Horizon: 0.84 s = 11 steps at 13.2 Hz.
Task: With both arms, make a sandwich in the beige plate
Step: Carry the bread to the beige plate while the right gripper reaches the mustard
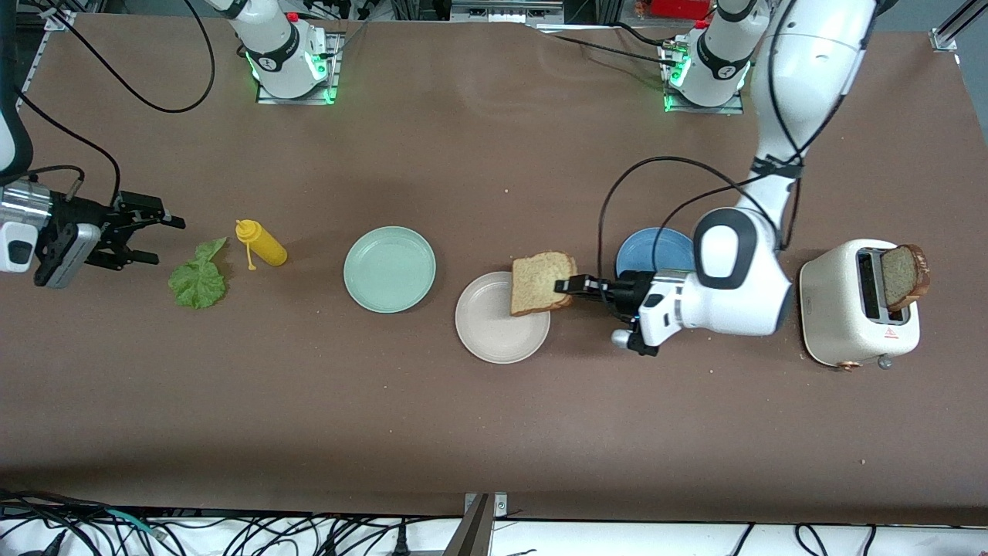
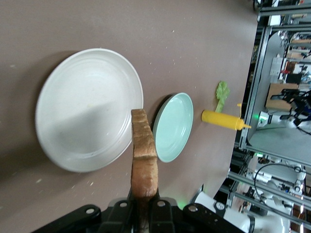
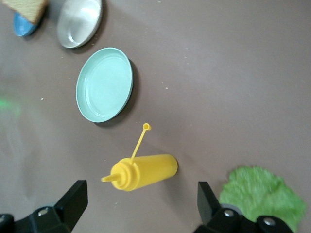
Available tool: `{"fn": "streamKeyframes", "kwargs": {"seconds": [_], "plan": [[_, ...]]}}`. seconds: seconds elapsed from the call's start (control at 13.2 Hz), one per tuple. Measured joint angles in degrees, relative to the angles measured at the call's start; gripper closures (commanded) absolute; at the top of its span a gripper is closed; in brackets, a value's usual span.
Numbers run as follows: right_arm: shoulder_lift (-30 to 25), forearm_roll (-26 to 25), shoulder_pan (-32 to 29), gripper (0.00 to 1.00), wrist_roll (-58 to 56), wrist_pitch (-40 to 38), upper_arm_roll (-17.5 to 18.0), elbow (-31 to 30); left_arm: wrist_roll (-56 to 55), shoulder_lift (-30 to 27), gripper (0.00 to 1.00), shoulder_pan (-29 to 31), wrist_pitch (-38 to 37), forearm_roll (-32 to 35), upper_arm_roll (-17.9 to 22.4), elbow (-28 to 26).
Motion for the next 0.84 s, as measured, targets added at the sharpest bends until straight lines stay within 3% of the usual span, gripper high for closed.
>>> {"fn": "streamKeyframes", "kwargs": {"seconds": [0.3, 0.61, 0.68, 0.76, 0.84], "plan": [[7.7, 9.83, -2.91, 0.01, -20.73, 0.11, -0.04, -0.65, -0.51, 2.34, 1.0, -4.8, 8.51, -1.78, -0.03, -0.02], [9.18, 11.31, -2.97, 0.01, -31.73, 0.01, 0.03, -3.06, -0.55, 3.83, 1.0, -6.84, 11.21, -4.53, -0.03, -0.01], [9.04, 11.49, -2.97, 0.01, -35.61, -0.06, 0.03, -3.87, -0.55, 4.01, 0.86, -7.19, 12.12, -4.57, -0.02, -0.01], [8.99, 12.11, -2.97, 0.01, -39.98, -0.14, 0.0, -4.99, -0.55, 4.28, 0.47, -7.57, 13.22, -4.57, -0.03, -0.01], [8.99, 13.03, -2.99, 0.01, -44.14, -0.28, -0.18, -6.39, -0.39, 4.63, 0.23, -7.81, 14.03, -4.57, -0.02, -0.02]]}}
